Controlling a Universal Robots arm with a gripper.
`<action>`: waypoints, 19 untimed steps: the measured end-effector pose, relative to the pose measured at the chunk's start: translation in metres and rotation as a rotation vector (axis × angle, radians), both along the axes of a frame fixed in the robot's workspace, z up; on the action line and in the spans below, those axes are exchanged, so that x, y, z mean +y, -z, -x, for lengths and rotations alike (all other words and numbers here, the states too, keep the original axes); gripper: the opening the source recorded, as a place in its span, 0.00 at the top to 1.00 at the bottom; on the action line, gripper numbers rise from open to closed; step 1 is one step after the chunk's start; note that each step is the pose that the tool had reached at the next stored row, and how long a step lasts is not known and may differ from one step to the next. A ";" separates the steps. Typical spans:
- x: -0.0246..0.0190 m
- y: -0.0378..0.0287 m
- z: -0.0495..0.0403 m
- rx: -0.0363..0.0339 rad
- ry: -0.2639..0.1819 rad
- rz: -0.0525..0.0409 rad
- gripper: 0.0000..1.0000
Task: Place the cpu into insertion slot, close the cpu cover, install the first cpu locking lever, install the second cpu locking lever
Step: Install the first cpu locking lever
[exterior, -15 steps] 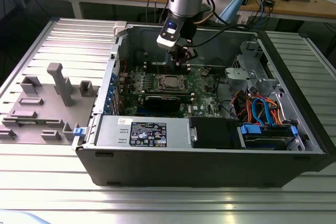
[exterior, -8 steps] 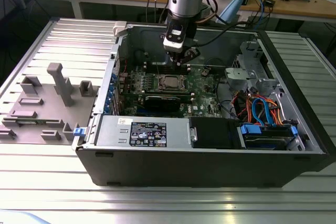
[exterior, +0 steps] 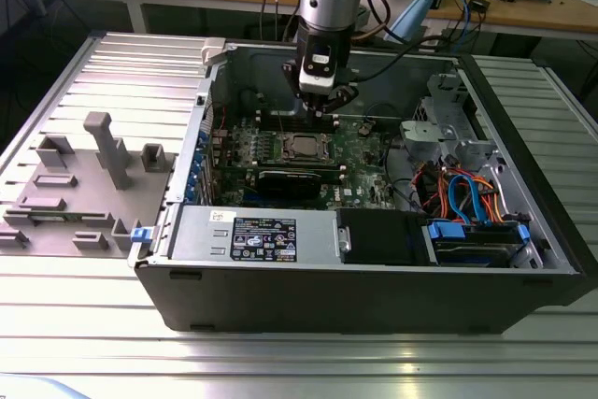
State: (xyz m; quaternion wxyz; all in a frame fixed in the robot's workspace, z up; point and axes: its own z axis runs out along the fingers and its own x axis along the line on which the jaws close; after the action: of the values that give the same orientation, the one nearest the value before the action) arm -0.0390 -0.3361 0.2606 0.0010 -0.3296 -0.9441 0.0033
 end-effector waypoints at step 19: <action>0.0000 0.0000 0.0046 0.0000 -0.002 0.0001 0.89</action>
State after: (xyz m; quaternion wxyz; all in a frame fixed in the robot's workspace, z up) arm -0.0436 -0.3361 0.2606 0.0009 -0.3287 -0.9444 0.0033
